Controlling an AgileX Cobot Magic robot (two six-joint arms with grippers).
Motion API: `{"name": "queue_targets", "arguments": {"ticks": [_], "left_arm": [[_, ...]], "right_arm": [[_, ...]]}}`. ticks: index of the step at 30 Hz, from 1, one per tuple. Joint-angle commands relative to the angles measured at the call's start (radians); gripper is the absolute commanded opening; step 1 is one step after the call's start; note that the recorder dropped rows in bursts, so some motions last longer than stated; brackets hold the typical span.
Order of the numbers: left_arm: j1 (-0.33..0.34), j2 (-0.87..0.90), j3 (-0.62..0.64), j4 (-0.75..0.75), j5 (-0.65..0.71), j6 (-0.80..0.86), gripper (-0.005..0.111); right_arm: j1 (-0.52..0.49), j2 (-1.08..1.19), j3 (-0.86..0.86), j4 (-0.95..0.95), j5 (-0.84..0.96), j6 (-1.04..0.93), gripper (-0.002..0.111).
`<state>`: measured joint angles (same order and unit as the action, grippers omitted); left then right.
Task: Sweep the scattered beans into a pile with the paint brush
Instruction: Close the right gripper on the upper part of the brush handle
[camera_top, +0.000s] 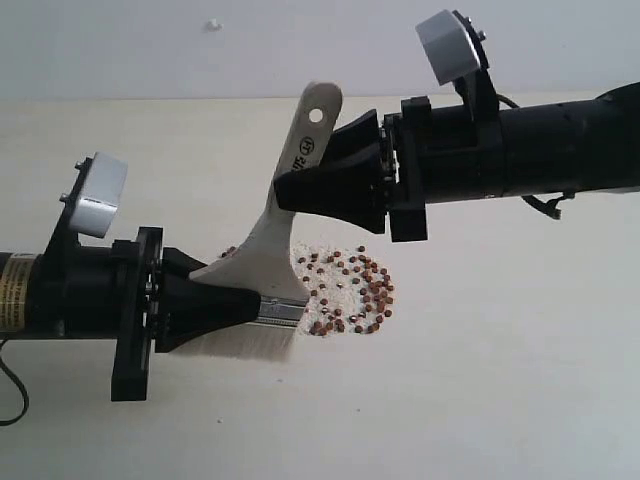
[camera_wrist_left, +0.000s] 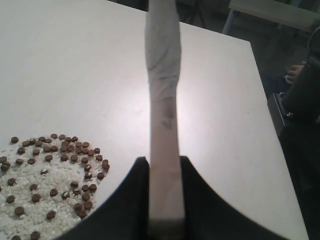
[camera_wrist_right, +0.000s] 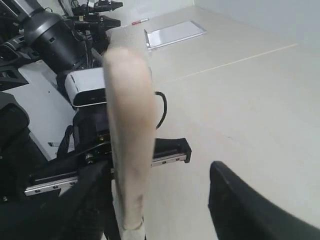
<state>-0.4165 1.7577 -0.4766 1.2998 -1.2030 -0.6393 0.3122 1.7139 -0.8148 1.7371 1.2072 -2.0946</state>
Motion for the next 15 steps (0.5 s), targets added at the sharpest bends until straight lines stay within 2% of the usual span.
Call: {"name": "queue_targets", "arguments": {"ticks": [1,7,15], "left_arm": [[-0.004,0.001,-0.017,-0.010,-0.018,-0.015,0.000],[-0.004,0.001,-0.050,0.015,-0.018,-0.055,0.000],[-0.004,0.001,-0.050,0.031,-0.018,-0.059,0.000]], "right_arm": [[0.002,-0.034,-0.007,0.007,0.014,-0.009,0.054],[0.048,-0.036,-0.011,0.007,0.014,-0.009,0.054],[0.048,-0.036,-0.030,0.007,0.014,-0.009,0.054]]}}
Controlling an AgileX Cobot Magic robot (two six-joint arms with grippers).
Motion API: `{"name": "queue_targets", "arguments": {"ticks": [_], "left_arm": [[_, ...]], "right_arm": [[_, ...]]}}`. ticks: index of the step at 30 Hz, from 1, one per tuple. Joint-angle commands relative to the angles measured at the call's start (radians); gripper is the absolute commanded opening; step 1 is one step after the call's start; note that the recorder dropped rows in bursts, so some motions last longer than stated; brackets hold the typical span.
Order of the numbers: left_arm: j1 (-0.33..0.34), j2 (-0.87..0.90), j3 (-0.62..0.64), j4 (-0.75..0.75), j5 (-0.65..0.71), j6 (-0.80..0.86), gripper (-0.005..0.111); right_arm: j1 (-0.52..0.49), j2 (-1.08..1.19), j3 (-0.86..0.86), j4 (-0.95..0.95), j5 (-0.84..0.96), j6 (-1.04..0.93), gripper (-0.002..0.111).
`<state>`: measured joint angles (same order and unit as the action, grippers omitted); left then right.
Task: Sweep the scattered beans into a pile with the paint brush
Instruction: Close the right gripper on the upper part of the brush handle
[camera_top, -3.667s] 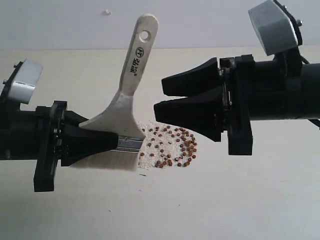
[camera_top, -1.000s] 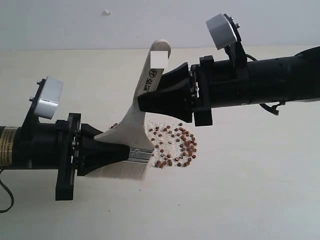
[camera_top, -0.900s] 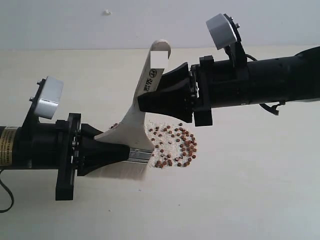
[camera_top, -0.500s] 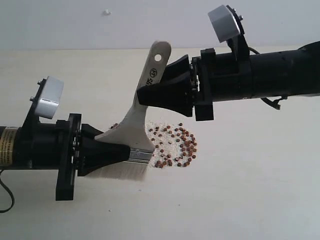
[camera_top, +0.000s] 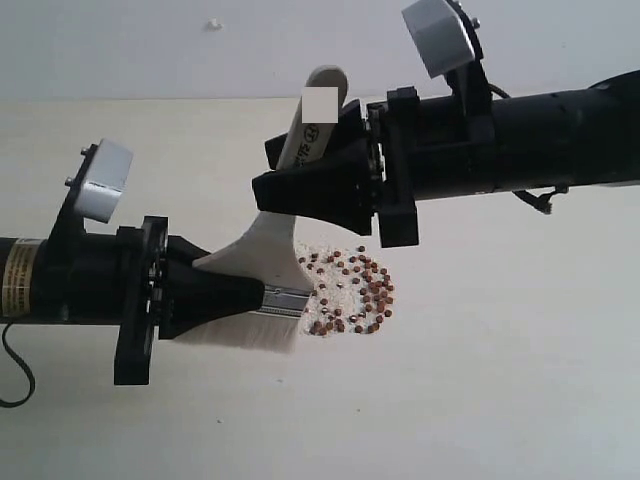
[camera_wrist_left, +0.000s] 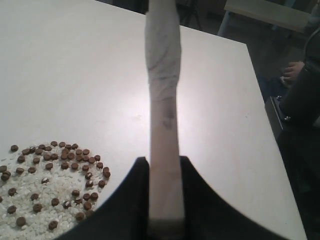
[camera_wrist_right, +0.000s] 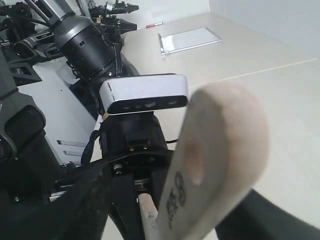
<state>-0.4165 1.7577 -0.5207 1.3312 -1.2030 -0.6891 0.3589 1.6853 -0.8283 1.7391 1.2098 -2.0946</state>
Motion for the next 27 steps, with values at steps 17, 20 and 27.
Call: {"name": "queue_targets", "arguments": {"ticks": [17,20,27], "left_arm": [[-0.004,0.001,-0.006,0.018,-0.018,-0.012,0.000],[-0.004,0.001,-0.006,0.018,-0.018,-0.012,0.000],[-0.004,0.001,-0.006,0.018,-0.018,-0.012,0.000]], "right_arm": [[0.001,-0.007,-0.016,0.005,0.011,-0.003,0.000],[0.001,-0.007,-0.016,0.005,0.011,-0.003,0.000],[0.001,-0.007,-0.028,0.005,0.011,-0.008,0.000]]}}
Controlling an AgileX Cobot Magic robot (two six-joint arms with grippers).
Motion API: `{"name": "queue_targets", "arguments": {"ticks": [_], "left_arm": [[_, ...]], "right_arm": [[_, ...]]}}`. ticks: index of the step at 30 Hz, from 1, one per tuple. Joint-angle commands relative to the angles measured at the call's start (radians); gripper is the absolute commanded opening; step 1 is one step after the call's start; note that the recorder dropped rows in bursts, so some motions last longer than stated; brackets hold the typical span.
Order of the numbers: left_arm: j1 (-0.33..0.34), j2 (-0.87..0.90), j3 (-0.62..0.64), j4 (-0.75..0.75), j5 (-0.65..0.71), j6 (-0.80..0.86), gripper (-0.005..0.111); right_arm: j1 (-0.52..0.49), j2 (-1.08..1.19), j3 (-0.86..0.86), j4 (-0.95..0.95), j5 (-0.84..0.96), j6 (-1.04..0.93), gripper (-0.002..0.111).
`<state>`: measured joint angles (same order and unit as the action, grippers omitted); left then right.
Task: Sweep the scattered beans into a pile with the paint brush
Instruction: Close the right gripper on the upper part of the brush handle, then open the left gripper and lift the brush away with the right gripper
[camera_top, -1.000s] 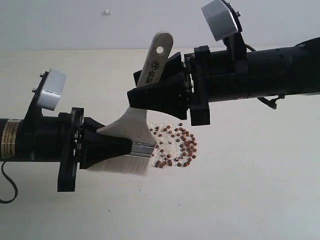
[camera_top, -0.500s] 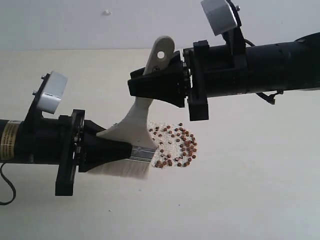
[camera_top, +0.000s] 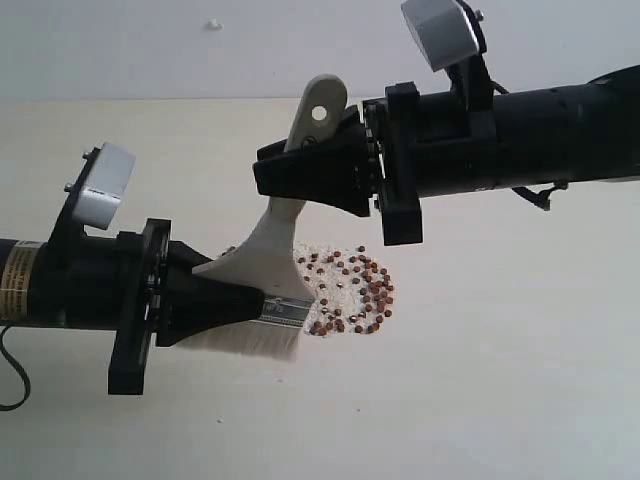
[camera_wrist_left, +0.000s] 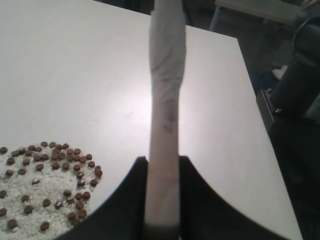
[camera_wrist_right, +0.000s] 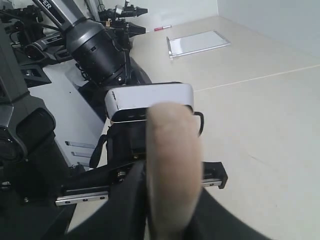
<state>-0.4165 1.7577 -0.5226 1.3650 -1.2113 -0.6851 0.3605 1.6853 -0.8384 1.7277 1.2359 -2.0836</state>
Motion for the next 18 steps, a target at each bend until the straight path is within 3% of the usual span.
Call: {"name": "queue_targets", "arguments": {"ticks": [1,18], "left_arm": [[-0.004,0.001,-0.004,-0.016,-0.010,-0.016,0.000],[-0.002,0.001,-0.004,-0.008,-0.010,-0.018,0.003]], "right_arm": [[0.000,-0.007,-0.027,0.017,-0.015,-0.019,0.000],[0.000,-0.004,-0.068,0.017,-0.024,0.072,0.000]]}}
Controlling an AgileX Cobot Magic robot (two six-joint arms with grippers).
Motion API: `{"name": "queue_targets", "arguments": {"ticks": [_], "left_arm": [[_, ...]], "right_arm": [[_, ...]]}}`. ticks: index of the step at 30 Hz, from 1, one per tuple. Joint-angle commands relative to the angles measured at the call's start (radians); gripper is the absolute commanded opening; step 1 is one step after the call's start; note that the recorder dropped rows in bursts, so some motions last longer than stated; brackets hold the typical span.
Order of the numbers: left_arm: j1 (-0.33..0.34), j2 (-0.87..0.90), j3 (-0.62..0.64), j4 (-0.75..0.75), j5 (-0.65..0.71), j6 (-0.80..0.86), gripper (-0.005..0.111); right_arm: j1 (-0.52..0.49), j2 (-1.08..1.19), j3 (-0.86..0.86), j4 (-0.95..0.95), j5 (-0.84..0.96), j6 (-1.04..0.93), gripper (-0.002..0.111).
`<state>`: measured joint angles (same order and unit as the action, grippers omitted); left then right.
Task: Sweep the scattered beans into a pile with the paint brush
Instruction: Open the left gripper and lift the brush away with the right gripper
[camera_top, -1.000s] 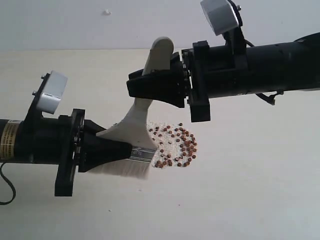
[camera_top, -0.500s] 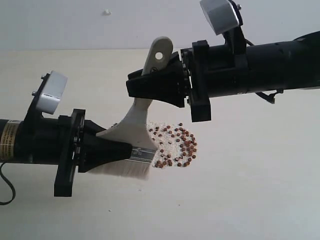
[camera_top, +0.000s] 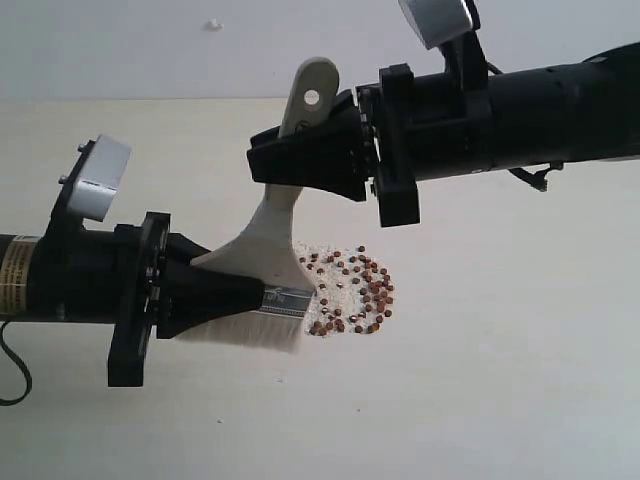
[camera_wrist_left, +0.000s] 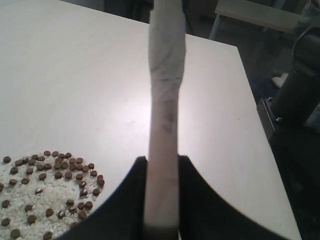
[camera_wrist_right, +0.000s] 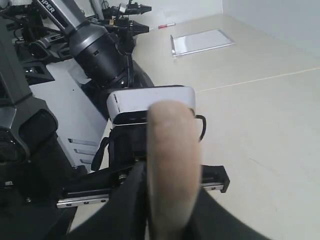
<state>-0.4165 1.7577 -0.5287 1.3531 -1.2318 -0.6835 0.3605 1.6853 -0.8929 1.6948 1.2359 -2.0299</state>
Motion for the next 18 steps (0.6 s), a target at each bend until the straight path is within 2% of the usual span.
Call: {"name": "queue_targets", "arguments": {"ticks": [1,6,9,11,18], "left_arm": [[-0.002,0.001,0.002,0.003,0.011,-0.019,0.006],[-0.002,0.001,0.002,-0.008,0.011,-0.031,0.046],[-0.002,0.001,0.002,-0.024,0.011,-0.031,0.062],[-0.002,0.001,0.002,-0.024,0.011,-0.035,0.066],[-0.002,0.000,0.002,-0.001,0.011,-0.057,0.064]], "right_arm": [[0.000,-0.004,-0.014,0.050,-0.024,0.018,0.000],[0.000,-0.006,-0.014,0.050,-0.024,0.023,0.000],[0.000,-0.006,-0.014,0.050,-0.062,0.055,0.000],[0.000,-0.006,-0.014,0.050,-0.098,0.074,0.000],[0.000,-0.017,-0.031,0.050,-0.257,0.175,0.000]]}}
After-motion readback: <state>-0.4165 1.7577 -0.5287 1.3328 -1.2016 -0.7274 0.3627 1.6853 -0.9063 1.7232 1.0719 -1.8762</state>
